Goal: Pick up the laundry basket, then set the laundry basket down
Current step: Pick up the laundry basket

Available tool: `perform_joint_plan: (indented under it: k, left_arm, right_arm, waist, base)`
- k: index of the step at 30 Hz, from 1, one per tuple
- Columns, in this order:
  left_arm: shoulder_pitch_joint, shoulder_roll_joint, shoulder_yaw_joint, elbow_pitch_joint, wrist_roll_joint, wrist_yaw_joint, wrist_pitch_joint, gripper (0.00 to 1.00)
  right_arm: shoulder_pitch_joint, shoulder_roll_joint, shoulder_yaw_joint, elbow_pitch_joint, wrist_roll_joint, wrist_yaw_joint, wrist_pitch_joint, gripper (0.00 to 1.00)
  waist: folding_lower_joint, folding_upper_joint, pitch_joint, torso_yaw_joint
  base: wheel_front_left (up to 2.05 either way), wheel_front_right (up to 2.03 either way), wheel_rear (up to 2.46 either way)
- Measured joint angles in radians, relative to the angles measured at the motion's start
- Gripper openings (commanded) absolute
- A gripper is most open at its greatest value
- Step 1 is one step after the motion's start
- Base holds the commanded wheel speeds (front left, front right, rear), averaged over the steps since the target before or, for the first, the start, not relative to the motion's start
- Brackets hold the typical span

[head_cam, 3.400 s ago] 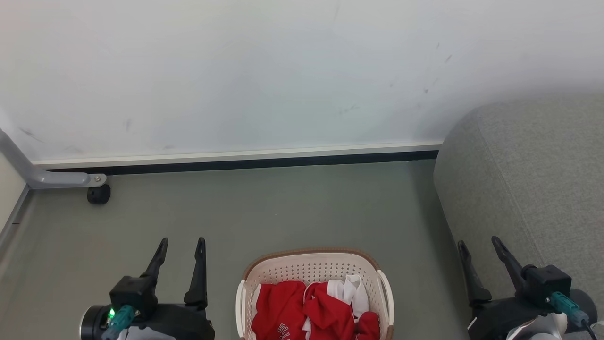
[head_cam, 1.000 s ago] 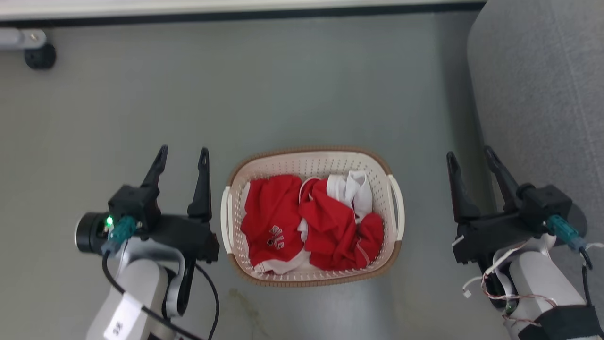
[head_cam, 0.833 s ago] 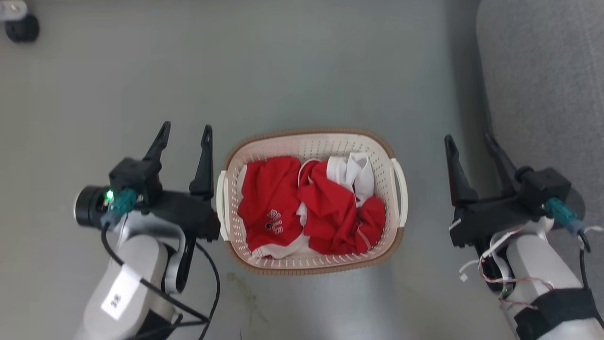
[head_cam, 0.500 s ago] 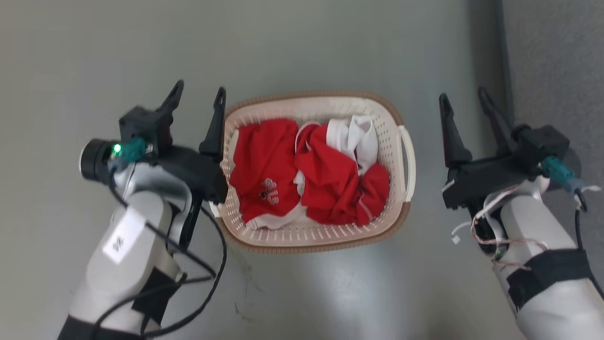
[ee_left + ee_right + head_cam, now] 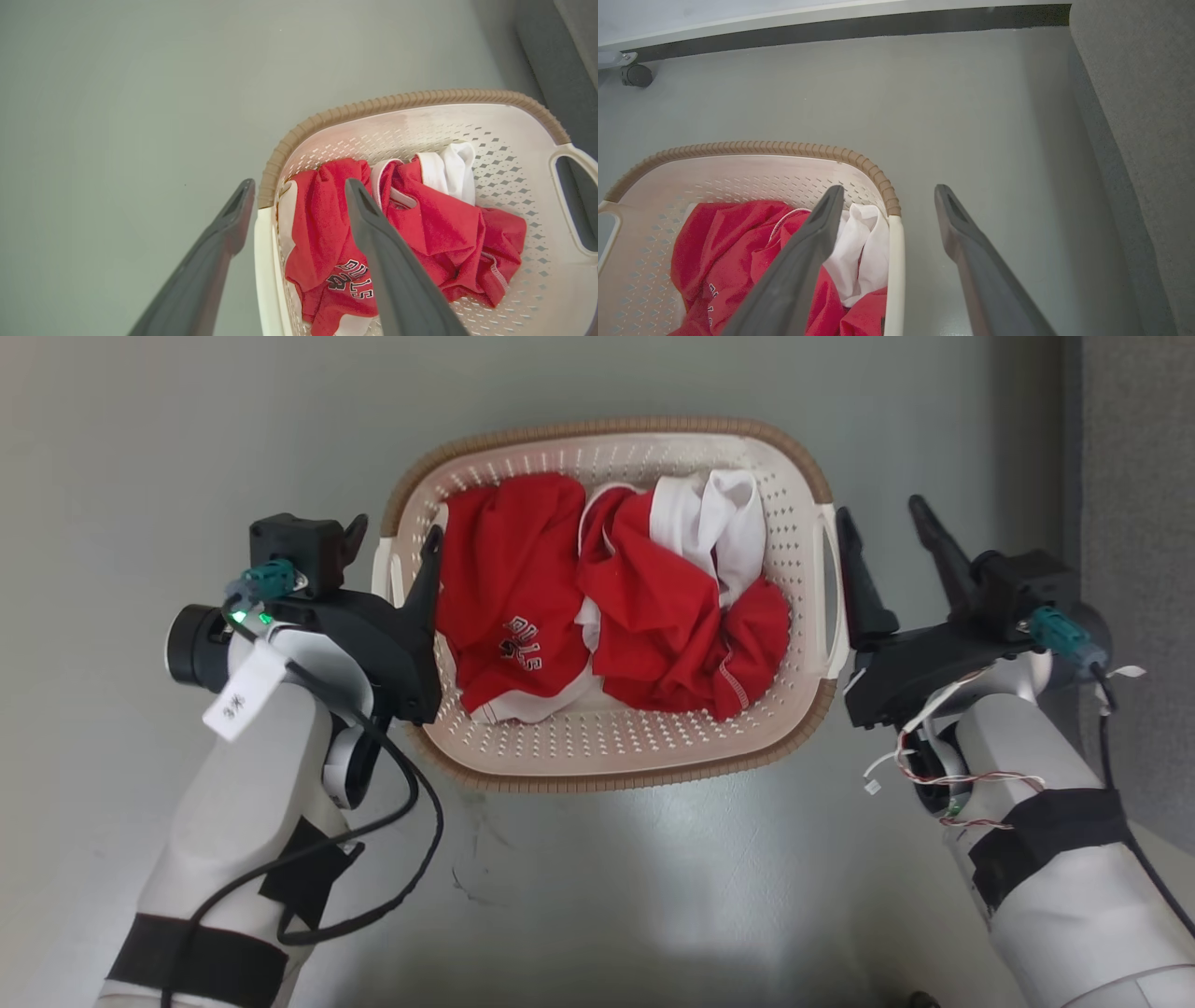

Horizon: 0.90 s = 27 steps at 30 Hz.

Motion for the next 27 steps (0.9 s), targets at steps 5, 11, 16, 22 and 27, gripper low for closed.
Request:
perform_joint_plan:
  k: [5, 11, 16, 22, 27]
  left_arm:
    - [-0.019, 0.002, 0.015, 0.064, -0.008, 0.006, 0.014, 1.00]
    - [-0.048, 0.001, 0.024, 0.125, -0.013, 0.007, 0.025, 1.00]
    - [-0.075, 0.000, 0.024, 0.171, -0.018, -0.002, 0.032, 1.00]
    - [-0.118, -0.013, 0.025, 0.212, -0.024, -0.011, 0.033, 1.00]
    - [-0.131, -0.018, 0.023, 0.243, -0.026, -0.029, 0.024, 0.00]
  right_arm:
    - [-0.021, 0.008, 0.007, 0.051, 0.000, 0.004, 0.000, 1.00]
    - [-0.045, 0.011, 0.014, 0.100, 0.000, 0.012, 0.000, 1.00]
    - [-0.075, 0.017, 0.026, 0.142, 0.000, 0.020, 0.000, 1.00]
    - [-0.110, 0.020, 0.037, 0.186, 0.000, 0.029, 0.000, 1.00]
    - [-0.133, 0.030, 0.051, 0.215, 0.000, 0.039, 0.000, 0.00]
  waist:
    - [-0.0001, 0.0000, 0.035, -0.003]
    - [-0.0002, 0.0000, 0.069, -0.006]
    - [-0.0001, 0.0000, 0.096, -0.007]
    - [-0.0001, -0.0001, 0.123, 0.000]
    - [-0.0001, -0.0001, 0.130, 0.007]
  base:
    - [0.00, 0.00, 0.00]
    - [0.00, 0.00, 0.00]
    - [0.00, 0.00, 0.00]
    - [0.00, 0.00, 0.00]
    - [0.00, 0.00, 0.00]
